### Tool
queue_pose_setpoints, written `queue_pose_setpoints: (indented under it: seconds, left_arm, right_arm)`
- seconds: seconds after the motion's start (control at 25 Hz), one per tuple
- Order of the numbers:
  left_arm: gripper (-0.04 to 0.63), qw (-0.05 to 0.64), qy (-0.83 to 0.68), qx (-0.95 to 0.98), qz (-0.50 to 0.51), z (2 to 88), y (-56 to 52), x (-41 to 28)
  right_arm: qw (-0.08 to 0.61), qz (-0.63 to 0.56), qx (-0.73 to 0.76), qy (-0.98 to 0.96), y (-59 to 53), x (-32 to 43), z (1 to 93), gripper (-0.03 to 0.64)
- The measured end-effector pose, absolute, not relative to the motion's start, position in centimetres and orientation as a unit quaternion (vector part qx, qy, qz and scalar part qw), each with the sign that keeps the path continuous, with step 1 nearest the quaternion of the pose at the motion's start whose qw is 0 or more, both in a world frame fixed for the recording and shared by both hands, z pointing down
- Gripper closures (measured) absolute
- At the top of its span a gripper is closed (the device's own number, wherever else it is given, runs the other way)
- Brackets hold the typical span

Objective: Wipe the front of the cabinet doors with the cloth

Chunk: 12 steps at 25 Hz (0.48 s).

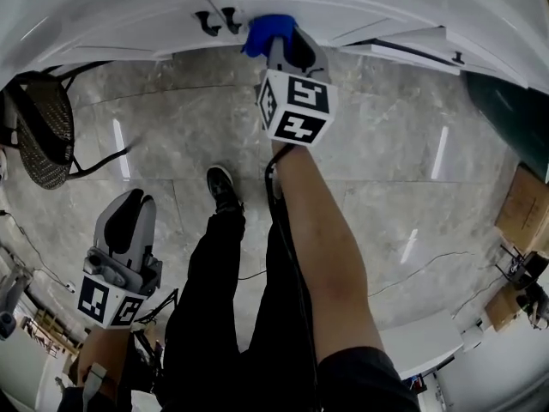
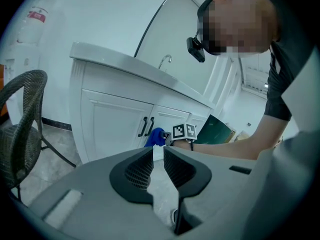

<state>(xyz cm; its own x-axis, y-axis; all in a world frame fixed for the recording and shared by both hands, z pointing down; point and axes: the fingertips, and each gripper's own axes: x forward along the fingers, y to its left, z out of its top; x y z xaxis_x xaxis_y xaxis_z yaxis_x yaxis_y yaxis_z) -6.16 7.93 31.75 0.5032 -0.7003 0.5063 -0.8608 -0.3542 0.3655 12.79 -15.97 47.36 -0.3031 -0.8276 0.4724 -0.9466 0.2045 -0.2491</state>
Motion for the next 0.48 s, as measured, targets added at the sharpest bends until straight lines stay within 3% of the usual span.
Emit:
queue_pose_setpoints:
  seconds: [0.24, 0.48]
  left_arm:
    - [0.528, 0.311, -0.492, 0.802, 0.137, 32.5, 8.4, -7.7]
    - [0.528, 0.312, -0.483, 0.807, 0.137, 33.4, 7.9, -4.1]
  right_arm:
    - [0.118, 0.294, 0.551, -0.772, -14.8, 7.7, 49.8, 0.581]
    - [0.141, 0.293, 0.544, -0.774, -16.4, 13.1, 51.7, 0.58]
